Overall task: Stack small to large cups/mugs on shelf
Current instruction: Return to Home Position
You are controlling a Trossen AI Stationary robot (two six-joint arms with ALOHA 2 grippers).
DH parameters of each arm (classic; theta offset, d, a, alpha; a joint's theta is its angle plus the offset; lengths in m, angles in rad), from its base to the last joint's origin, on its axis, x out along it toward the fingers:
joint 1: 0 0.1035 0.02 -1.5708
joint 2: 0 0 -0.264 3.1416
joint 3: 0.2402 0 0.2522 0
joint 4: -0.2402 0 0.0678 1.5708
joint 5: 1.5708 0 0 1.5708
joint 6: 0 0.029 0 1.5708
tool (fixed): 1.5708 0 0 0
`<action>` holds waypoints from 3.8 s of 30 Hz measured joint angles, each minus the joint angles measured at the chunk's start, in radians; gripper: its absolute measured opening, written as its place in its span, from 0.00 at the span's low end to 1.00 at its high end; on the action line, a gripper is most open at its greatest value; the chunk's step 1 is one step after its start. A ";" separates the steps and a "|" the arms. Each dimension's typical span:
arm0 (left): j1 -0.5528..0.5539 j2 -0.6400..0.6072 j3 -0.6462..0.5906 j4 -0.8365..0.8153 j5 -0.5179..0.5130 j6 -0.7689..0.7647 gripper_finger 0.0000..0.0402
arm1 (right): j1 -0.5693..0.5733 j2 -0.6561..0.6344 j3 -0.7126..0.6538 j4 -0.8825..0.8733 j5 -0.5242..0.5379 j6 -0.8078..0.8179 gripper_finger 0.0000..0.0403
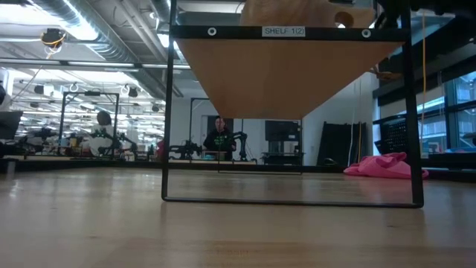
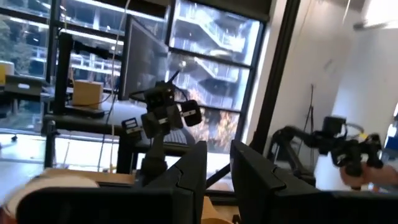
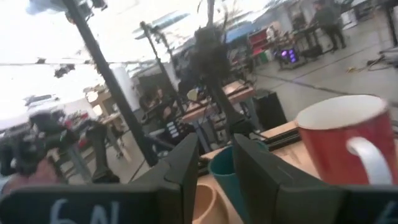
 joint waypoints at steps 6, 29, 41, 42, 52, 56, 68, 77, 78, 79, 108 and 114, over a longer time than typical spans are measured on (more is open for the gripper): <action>-0.023 -0.039 -0.242 0.301 -0.058 -0.096 0.17 | 0.000 -0.087 -0.110 0.056 0.016 0.015 0.25; -0.014 -0.115 -0.561 0.379 -0.138 -0.177 0.17 | 0.000 -0.276 -0.424 0.094 0.070 0.119 0.25; -0.014 -0.115 -0.674 0.349 -0.170 -0.238 0.17 | 0.000 -0.275 -0.424 -0.058 0.225 -0.002 0.25; -0.014 -0.114 -0.691 0.340 -0.171 -0.266 0.17 | 0.000 -0.275 -0.424 -0.088 0.238 0.002 0.25; -0.014 -0.112 -0.704 0.069 -0.169 -0.298 0.17 | 0.000 -0.248 -0.423 -0.171 0.212 0.037 0.25; -0.014 -0.112 -0.704 0.035 -0.169 -0.301 0.17 | 0.000 -0.248 -0.423 -0.171 0.212 0.037 0.25; -0.014 -0.112 -0.704 0.037 -0.168 -0.299 0.17 | 0.000 -0.248 -0.423 -0.171 0.212 0.038 0.25; -0.014 -0.112 -0.703 0.037 -0.168 -0.299 0.17 | 0.000 -0.248 -0.423 -0.171 0.211 0.038 0.25; -0.014 -0.112 -0.703 0.037 -0.168 -0.299 0.17 | 0.000 -0.248 -0.423 -0.171 0.211 0.037 0.25; -0.014 -0.112 -0.703 0.037 -0.168 -0.299 0.17 | 0.000 -0.248 -0.423 -0.171 0.211 0.036 0.25; -0.014 -0.112 -0.703 0.037 -0.167 -0.298 0.17 | 0.000 -0.248 -0.422 -0.170 0.211 0.038 0.25; -0.014 -0.112 -0.703 0.037 -0.167 -0.298 0.17 | 0.000 -0.248 -0.422 -0.170 0.211 0.038 0.25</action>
